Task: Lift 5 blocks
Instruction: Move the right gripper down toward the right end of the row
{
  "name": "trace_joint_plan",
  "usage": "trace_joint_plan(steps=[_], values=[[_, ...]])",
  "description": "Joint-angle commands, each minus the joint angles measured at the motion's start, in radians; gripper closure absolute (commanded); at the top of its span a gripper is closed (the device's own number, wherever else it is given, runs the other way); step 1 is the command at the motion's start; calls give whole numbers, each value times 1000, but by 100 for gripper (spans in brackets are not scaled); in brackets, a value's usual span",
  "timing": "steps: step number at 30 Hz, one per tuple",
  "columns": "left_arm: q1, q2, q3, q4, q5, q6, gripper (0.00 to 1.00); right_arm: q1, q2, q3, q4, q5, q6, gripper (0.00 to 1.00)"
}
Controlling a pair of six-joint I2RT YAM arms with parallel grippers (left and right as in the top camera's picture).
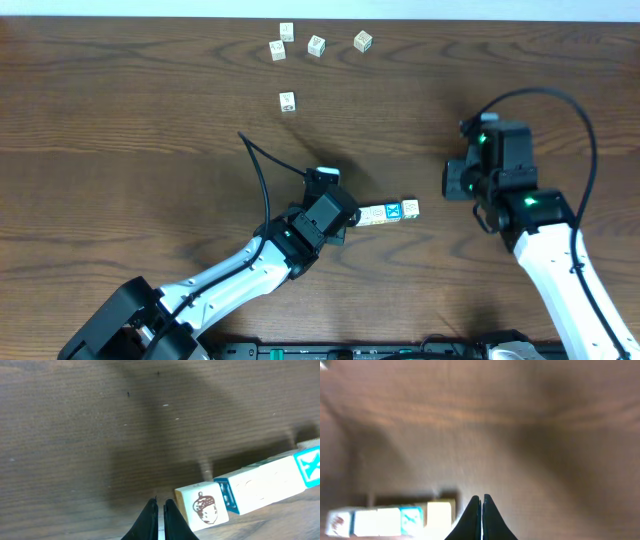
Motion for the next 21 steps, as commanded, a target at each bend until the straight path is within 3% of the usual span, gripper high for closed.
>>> trace_joint_plan(steps=[1,7,12,21], values=[[-4,-8,19,-12,-29,121,93,-8,-5,-53,1,-3,34,99],[-3,-8,16,-13,-28,115,93,-8,-5,-76,1,-28,34,99],[-3,-4,-3,-12,-28,11,92,0,-5,-100,14,-77,34,99],[-3,17,-30,1,-29,-38,93,17,-5,-209,139,-78,79,99]])
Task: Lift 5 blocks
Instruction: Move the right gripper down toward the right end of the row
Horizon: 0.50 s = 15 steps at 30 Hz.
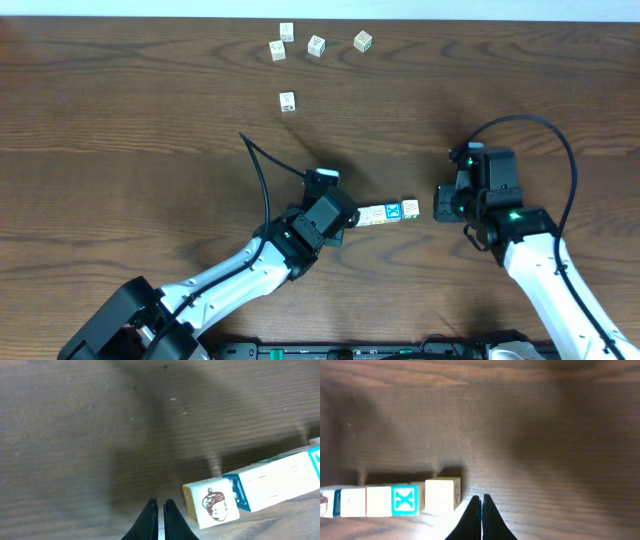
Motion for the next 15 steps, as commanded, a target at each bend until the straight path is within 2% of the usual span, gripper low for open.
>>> trace_joint_plan(steps=[1,15], values=[[-3,21,-14,4,-18,-32,93,12,-5,-44,35,-10,47,99],[-3,105,-14,44,-16,-125,93,12,7,-111,106,-9,46,99]])
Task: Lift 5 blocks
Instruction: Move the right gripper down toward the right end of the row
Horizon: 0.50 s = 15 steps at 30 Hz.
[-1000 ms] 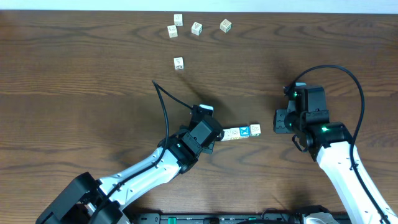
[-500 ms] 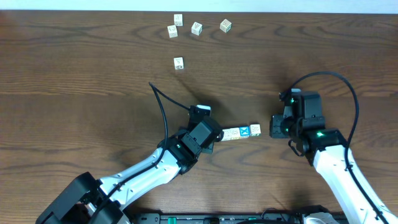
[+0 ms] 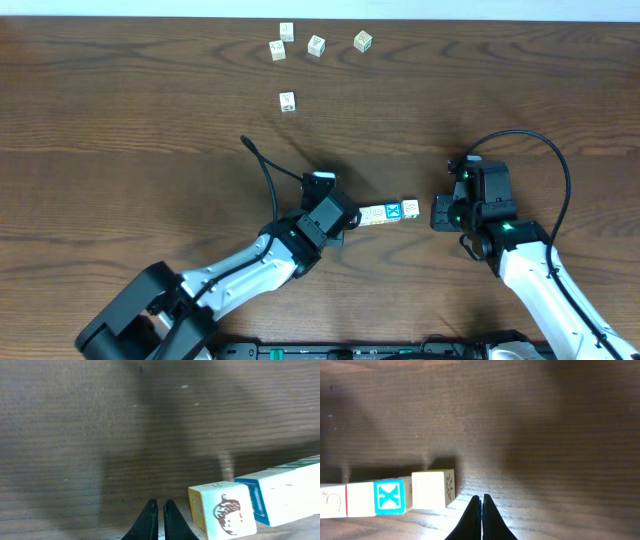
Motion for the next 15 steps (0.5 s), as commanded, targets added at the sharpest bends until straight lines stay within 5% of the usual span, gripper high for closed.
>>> trace_joint_plan(steps=[1,15], values=[[-3,32,-10,6,-16,-40,93,12,18,-19,29,-7,12,99],[-3,47,-10,17,-16,-58,93,12,193,-18,153,-132,11,99]])
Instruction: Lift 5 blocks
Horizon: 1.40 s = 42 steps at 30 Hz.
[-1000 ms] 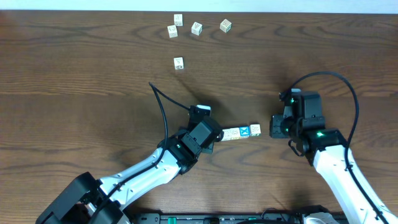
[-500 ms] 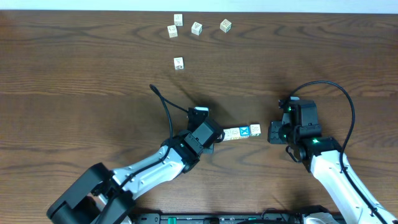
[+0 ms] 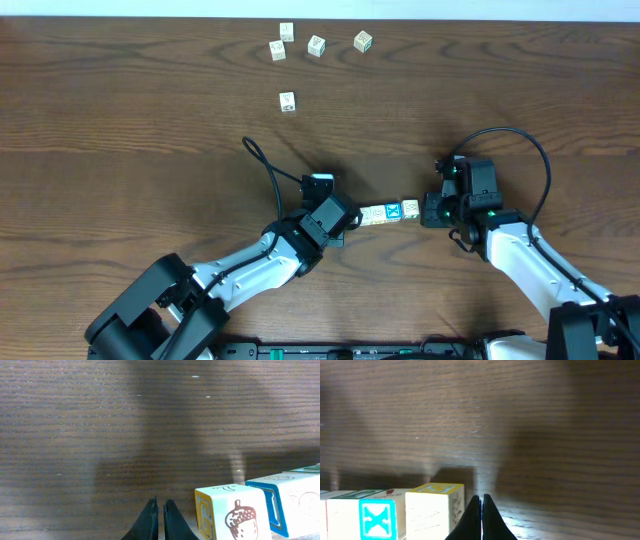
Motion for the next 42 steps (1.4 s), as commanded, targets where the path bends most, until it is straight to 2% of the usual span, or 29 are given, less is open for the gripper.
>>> trace_joint_plan(steps=[1,21,42], values=[[-3,8,-10,1,-16,-13,93,12,1,-7,6,-40,10,99],[-3,14,-10,19,-8,-21,93,13,4,-7,-18,-135,10,99],[-3,14,-10,30,-4,-31,93,39,4,-7,-19,-133,-5,99]])
